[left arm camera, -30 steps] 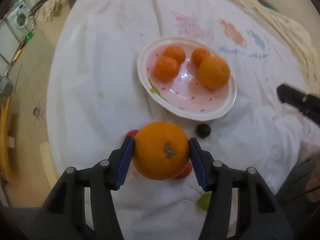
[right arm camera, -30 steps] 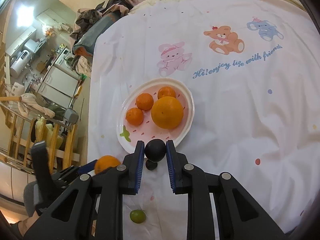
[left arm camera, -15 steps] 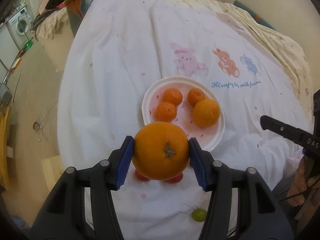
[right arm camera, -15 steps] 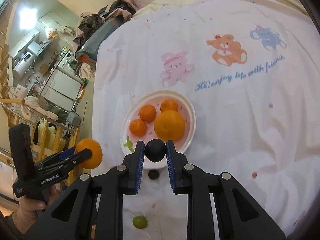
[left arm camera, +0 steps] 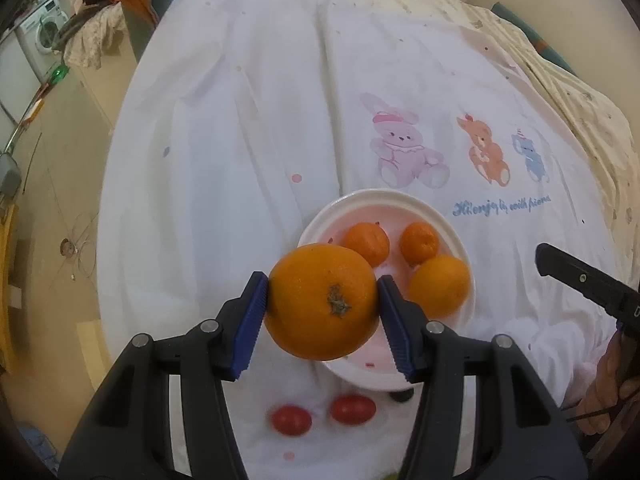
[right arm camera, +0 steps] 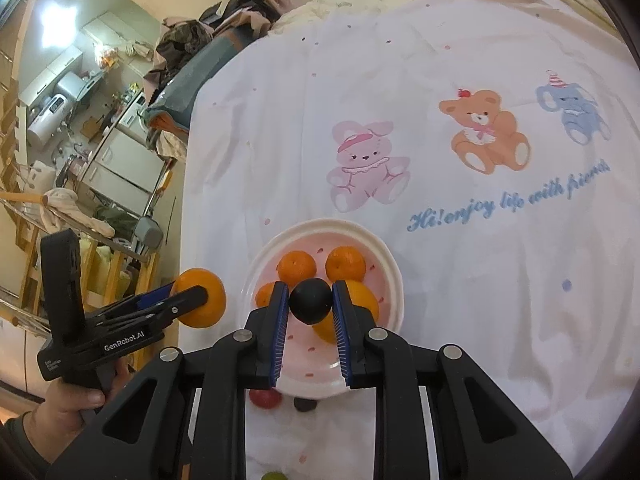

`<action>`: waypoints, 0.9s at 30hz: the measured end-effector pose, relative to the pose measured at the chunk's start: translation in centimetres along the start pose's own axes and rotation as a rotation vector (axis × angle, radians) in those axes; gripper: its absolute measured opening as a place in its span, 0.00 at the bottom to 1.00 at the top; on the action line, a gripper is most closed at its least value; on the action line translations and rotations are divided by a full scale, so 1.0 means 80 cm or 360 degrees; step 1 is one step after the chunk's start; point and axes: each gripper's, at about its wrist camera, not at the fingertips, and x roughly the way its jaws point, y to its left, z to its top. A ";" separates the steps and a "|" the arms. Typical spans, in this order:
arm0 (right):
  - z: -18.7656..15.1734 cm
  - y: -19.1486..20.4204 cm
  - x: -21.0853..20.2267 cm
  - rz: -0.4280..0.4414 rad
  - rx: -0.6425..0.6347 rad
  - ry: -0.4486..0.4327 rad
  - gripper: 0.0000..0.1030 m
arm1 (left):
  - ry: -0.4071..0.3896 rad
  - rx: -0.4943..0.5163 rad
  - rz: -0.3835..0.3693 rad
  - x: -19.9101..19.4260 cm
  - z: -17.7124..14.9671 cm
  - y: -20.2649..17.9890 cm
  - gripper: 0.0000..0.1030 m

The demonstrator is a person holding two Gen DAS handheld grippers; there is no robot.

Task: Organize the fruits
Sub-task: 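Carry the large orange into the pink plate with the left tool and open it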

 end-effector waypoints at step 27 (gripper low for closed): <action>0.035 -0.043 0.063 0.0026 0.0201 0.0083 0.59 | 0.0058 -0.0008 -0.0101 0.033 0.012 -0.014 0.50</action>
